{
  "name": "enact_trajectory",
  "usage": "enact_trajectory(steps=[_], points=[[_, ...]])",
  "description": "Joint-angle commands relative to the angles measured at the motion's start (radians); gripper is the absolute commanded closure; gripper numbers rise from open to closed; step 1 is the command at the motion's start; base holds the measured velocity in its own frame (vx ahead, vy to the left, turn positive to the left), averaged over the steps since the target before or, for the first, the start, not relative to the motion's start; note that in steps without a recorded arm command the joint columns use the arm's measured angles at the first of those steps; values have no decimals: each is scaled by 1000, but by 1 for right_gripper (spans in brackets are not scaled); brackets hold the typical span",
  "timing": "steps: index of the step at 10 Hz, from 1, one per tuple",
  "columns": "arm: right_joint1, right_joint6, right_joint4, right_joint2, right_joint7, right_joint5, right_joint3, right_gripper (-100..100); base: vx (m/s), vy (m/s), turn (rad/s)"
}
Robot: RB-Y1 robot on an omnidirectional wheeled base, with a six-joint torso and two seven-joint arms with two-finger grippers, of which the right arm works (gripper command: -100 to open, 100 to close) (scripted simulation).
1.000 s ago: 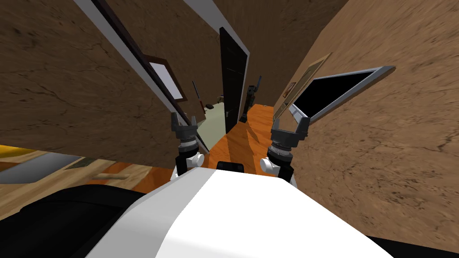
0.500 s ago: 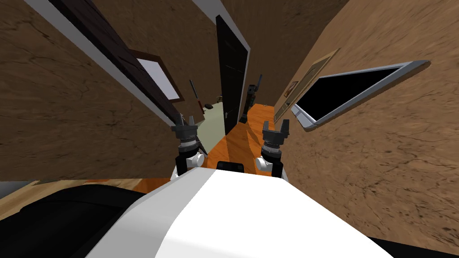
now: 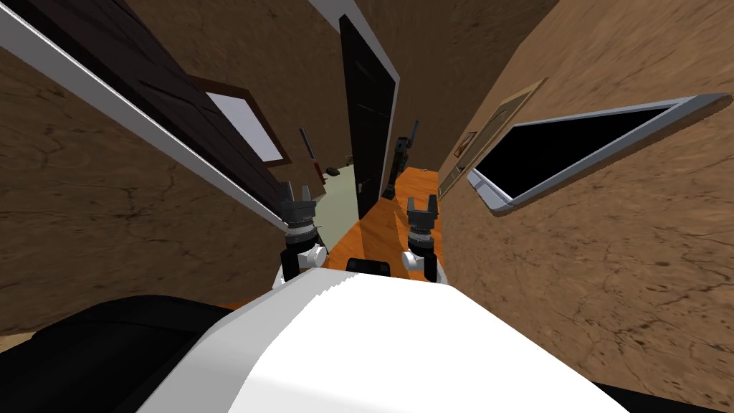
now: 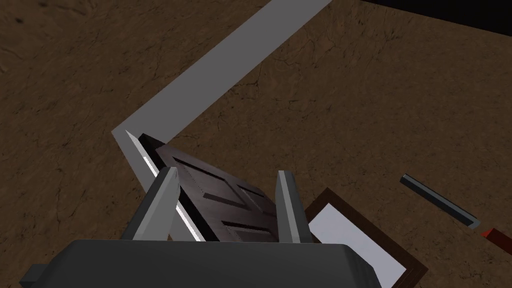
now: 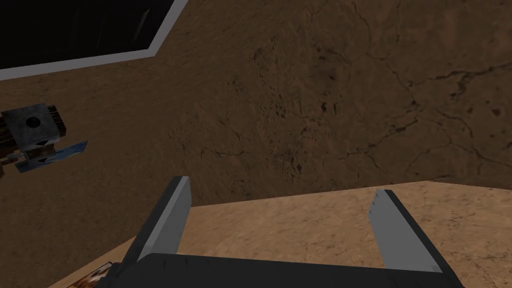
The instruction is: Push the door open
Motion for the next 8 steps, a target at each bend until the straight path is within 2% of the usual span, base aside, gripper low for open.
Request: enact_trajectory(steps=[1,8], points=[[-7,-1,30,-7,-3,1,31,-100,207,-8,-7],[-74,-16,208,-26,-15,4,154,-100,181,-1,-10]])
